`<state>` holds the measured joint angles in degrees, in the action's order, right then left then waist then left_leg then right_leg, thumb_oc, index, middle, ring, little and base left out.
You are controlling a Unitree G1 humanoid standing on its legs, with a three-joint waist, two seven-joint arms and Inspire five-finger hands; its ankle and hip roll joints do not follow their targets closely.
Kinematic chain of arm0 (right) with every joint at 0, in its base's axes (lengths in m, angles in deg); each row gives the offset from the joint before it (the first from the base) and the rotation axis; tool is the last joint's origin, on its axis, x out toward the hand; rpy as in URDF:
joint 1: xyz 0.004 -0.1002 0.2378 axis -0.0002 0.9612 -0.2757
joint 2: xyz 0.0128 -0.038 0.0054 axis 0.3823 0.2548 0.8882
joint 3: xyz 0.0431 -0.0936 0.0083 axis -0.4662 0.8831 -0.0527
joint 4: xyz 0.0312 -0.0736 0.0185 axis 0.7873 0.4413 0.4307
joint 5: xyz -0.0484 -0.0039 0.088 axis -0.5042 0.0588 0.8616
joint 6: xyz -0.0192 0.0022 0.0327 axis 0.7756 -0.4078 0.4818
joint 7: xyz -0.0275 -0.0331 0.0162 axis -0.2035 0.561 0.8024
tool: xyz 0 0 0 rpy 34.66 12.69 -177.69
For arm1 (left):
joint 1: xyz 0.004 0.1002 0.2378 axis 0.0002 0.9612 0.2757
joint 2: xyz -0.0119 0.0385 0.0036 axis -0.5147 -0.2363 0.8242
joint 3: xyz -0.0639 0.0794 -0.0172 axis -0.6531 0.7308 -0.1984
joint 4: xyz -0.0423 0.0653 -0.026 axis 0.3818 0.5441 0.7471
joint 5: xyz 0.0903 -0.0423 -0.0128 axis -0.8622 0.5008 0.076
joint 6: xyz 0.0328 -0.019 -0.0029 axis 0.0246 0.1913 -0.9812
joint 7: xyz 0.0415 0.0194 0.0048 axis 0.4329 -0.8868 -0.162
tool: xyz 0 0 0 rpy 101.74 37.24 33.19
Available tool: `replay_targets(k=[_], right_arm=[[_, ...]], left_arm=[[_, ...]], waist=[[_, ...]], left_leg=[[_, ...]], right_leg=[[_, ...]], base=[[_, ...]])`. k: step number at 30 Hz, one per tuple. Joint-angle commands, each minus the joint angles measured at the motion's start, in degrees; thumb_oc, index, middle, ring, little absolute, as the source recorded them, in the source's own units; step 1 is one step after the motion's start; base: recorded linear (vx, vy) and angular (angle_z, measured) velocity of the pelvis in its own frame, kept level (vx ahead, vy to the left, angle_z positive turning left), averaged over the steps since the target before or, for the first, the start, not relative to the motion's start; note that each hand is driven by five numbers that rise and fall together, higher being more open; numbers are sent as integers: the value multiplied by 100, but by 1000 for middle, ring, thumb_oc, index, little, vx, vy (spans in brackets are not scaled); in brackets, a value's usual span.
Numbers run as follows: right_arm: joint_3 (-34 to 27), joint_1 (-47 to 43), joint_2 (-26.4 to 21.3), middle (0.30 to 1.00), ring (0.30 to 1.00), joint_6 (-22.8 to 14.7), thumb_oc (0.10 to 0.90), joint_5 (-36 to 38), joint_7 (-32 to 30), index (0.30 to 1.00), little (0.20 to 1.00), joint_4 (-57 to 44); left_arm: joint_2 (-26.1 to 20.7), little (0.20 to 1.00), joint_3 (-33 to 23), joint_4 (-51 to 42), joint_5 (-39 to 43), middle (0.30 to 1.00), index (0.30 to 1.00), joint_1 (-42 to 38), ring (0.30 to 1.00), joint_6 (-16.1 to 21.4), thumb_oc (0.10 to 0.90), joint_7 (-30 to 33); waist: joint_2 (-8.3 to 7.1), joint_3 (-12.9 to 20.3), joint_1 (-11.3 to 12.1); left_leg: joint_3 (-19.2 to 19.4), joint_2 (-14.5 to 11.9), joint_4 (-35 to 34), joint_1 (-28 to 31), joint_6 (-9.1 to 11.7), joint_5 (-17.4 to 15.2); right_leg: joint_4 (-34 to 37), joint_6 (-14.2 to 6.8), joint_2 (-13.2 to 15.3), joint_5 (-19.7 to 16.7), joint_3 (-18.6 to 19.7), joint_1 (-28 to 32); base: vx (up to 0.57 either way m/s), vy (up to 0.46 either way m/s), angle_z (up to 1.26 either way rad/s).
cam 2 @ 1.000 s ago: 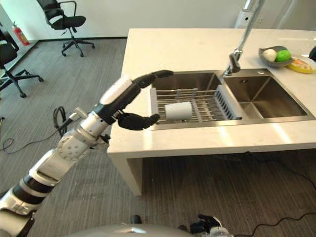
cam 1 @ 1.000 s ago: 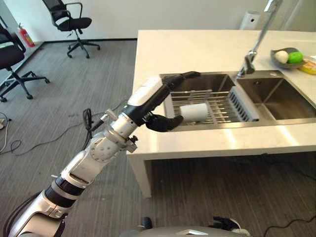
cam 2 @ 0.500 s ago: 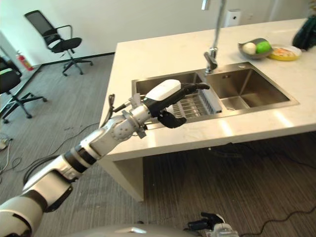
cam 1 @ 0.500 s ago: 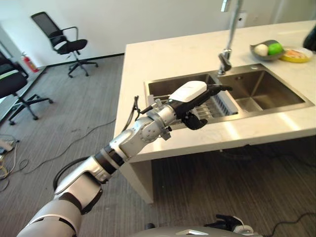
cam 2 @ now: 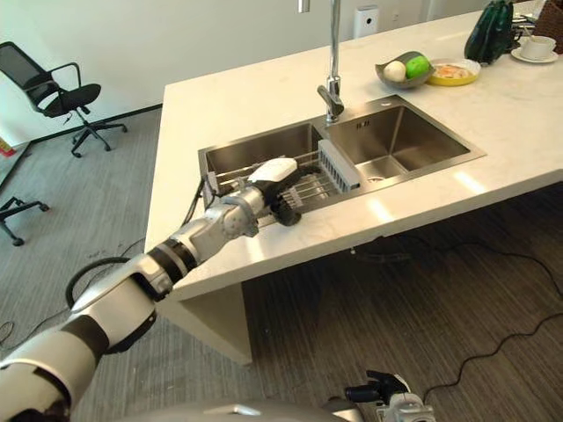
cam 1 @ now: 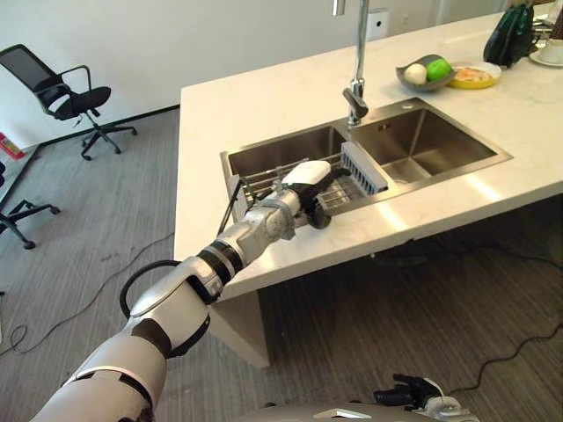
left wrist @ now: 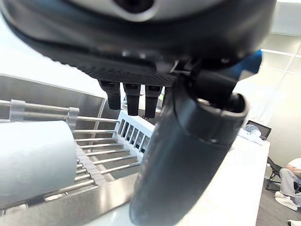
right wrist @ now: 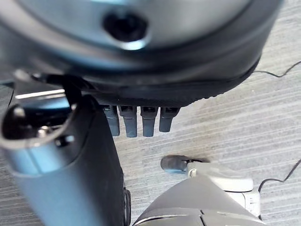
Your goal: Place the dishes in the dishwasher.
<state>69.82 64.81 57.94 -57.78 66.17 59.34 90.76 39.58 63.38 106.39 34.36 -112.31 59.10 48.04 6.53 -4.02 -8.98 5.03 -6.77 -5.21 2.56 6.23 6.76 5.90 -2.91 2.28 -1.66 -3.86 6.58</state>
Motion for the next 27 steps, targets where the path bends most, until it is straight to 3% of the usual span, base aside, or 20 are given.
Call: replay_targets(k=[1,11,19,27], right_arm=[[341,216,-5,900,900,21,800,-187,41,900,900,94],[416,245,90,900,900,59,800,-148,108,900,900,92],[579,101,93,900,900,159,800,-265,251,900,900,119],[720,37,68,900,900,168,800,-380,346,900,900,184]], left_arm=[[-234,900,-400,522,74,900,900,-1583,900,38,800,633],[-376,900,-498,1109,326,900,900,-1670,900,-91,800,718],[-455,900,-237,2046,119,900,900,-1637,900,-289,800,255],[-687,900,-259,2655,-39,900,900,-1499,900,-341,800,185]], waist=[[-232,25,141],[-226,51,129],[-217,64,155],[-198,70,185]], left_leg=[[-72,-79,21,250,197,-319],[23,-76,21,337,174,-393],[102,-58,21,417,146,-455],[147,-26,21,449,131,-488]], right_leg=[[-90,-520,260,133,308,-225],[-90,-548,267,114,378,-214],[-90,-569,285,105,428,-196],[-90,-591,304,106,442,-186]], base=[[15,-13,-13],[9,5,-8],[4,13,-7],[0,0,0]])
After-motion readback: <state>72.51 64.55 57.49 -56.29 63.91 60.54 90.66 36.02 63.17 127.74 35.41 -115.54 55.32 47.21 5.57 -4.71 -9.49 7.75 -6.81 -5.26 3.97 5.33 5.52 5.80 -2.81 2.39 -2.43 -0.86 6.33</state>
